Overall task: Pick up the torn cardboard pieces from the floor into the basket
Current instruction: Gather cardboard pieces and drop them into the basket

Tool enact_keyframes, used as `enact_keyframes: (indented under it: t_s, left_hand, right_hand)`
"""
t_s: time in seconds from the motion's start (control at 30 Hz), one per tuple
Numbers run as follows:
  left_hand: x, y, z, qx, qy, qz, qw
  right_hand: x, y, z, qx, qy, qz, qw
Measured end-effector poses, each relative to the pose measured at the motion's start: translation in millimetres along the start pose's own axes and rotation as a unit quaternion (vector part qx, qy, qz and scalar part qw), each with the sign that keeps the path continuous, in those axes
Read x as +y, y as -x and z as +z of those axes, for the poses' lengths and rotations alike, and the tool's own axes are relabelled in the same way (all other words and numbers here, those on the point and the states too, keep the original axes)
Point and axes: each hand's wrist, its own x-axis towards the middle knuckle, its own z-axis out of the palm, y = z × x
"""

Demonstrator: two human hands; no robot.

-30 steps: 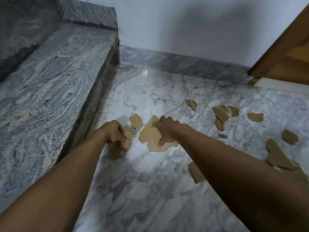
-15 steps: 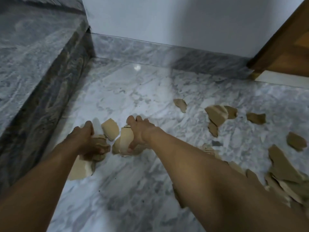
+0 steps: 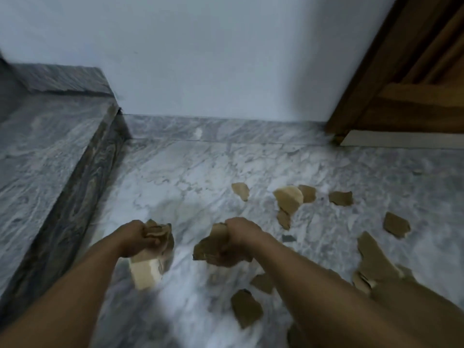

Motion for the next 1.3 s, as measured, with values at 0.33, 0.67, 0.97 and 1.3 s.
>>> enact_keyframes:
  t_s: [0.33, 0.67, 0.97, 1.3]
  left_hand:
    - [24.3, -28.4, -7.6, -0.027, -0.131, 0.014, 0.991]
    - [-7.1, -81.8, 37.8, -0.004, -0.144, -0.016, 0.989]
    - [-7.8, -82.3, 28.6, -0.096, -0.091, 0.058, 0.989]
    - [127.2, -3.6, 92.8, -0.267, -0.143, 0.207, 0.93]
  right_hand:
    - [14.0, 15.2, -40.6, -0.036, -0.021, 0.032, 0.999]
    - [41.9, -10.1, 24.3, 0.002, -0.094, 0.09, 0.992]
    - [51.7, -10.2, 52.5, 0.054, -0.097, 0.111, 0.988]
    - [139.5, 83.7, 25.7, 0.023, -0.059, 0.248, 0.967]
